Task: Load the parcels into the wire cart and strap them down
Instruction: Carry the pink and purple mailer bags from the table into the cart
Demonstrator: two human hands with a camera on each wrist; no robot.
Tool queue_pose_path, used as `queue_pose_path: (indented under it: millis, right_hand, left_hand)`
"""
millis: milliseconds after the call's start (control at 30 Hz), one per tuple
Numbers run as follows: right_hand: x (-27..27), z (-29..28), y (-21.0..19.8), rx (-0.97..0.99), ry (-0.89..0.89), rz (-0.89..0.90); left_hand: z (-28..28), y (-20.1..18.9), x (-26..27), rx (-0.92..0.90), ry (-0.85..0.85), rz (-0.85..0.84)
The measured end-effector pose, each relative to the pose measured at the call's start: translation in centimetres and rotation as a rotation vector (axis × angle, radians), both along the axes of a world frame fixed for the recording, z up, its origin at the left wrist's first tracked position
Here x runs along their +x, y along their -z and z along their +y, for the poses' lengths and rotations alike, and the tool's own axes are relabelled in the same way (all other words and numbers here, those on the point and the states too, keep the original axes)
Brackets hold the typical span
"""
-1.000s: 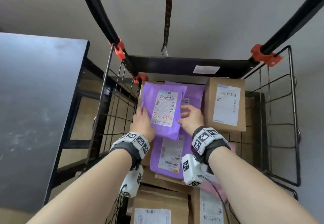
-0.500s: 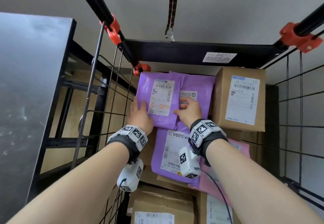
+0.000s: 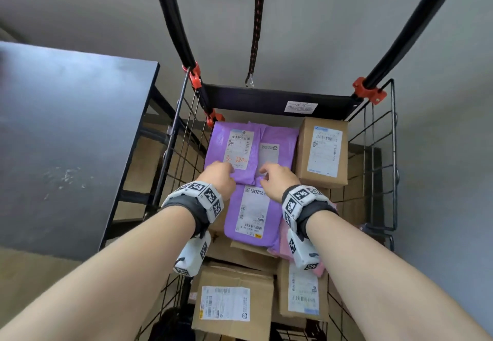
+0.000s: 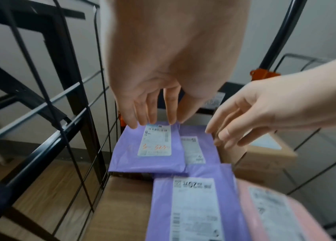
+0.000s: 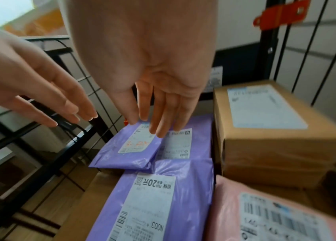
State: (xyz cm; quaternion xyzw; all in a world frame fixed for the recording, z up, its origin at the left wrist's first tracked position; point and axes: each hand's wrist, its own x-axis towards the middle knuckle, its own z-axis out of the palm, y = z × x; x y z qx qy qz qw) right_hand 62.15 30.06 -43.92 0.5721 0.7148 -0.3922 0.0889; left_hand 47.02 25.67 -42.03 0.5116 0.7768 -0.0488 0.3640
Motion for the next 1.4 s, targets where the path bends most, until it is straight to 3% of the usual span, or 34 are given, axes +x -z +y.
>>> queue_pose_path:
  millis: [200,400,567,867,1167,1400]
  right_hand:
    - [-0.4,-4.2,-7.6,0.124,-0.128,-0.129]
    - [-3.8,-10.6,-16.2,0.254,-0.188,-0.209]
    - [-10.0,-16.4,-22.1,0.326,-0.215,-0.210]
    - [-26.4,-25.1,-29.4,0.490,-0.367,-0.160]
    - [-42.3,-26.7,-32.0,0.542,-0.496,-0.105]
    - [-52.7,-25.1,-28.0,0.491,-0.447,-0.054]
  left_hand:
    - [-3.7,-7.5,-0.5,0.158,-0.060,-0.040]
    - [-10.7,-14.9,-5.1,0.260,0.119,0.073]
    - [-17.9,-20.0,-11.2,0.346,0.181,0.160]
    - [-29.8,-28.1,-27.0,0.400,0.070,0.266]
    - [-34.7,-30.6,-41.6,0.404,-0.125,0.350]
    - [-33.3,-28.1,-53.2,0.354,-0.184,0.330]
